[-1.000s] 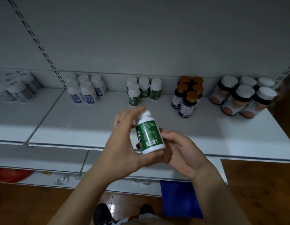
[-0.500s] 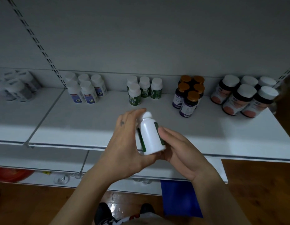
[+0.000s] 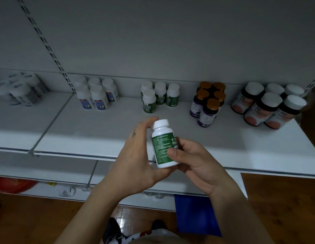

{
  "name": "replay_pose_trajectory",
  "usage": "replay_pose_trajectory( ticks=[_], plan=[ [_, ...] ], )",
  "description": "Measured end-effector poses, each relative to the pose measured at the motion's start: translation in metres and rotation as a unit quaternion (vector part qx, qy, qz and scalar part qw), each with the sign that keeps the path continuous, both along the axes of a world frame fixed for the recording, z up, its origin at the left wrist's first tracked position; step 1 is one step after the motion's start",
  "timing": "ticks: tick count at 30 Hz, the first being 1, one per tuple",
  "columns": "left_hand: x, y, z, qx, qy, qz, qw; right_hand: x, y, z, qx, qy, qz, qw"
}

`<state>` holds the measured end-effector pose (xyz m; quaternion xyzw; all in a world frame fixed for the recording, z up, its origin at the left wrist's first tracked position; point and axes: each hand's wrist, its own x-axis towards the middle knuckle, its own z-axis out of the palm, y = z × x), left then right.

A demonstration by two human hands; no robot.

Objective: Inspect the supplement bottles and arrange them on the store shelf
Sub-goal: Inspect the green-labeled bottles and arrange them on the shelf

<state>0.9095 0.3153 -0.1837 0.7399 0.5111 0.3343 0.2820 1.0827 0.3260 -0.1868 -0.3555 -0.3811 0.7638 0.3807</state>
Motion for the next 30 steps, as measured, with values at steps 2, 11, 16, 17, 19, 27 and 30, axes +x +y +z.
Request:
replay_pose_trajectory(
  ticks=[2,11,16,17,19,27,30],
  plan=[
    [0.000,0.001,-0.001,0.026,0.014,-0.002,1.000,-0.001,0.000,0.001,0.001,-0.009,-0.005,1.000],
    [-0.004,0.001,-0.003,0.030,-0.016,0.001,0.999,0.000,-0.002,0.000,-0.029,0.057,0.011,0.998],
    [-0.010,0.000,-0.004,-0.037,-0.039,-0.029,0.998,0.004,0.000,-0.004,-0.004,0.000,-0.029,1.000],
    [-0.010,0.000,-0.003,-0.049,-0.045,-0.032,0.997,0.003,-0.001,-0.004,-0.003,-0.007,-0.038,0.999],
    [-0.010,0.002,-0.003,-0.058,-0.052,-0.031,0.996,0.003,-0.002,-0.003,-0.006,-0.003,-0.046,0.999],
    [-0.007,0.004,-0.002,-0.095,-0.089,-0.027,0.991,0.005,-0.002,0.000,-0.003,0.011,-0.065,0.998],
    [-0.006,0.003,-0.003,-0.100,-0.094,-0.030,0.990,0.007,-0.002,0.000,-0.005,0.002,-0.068,0.998]
  ],
)
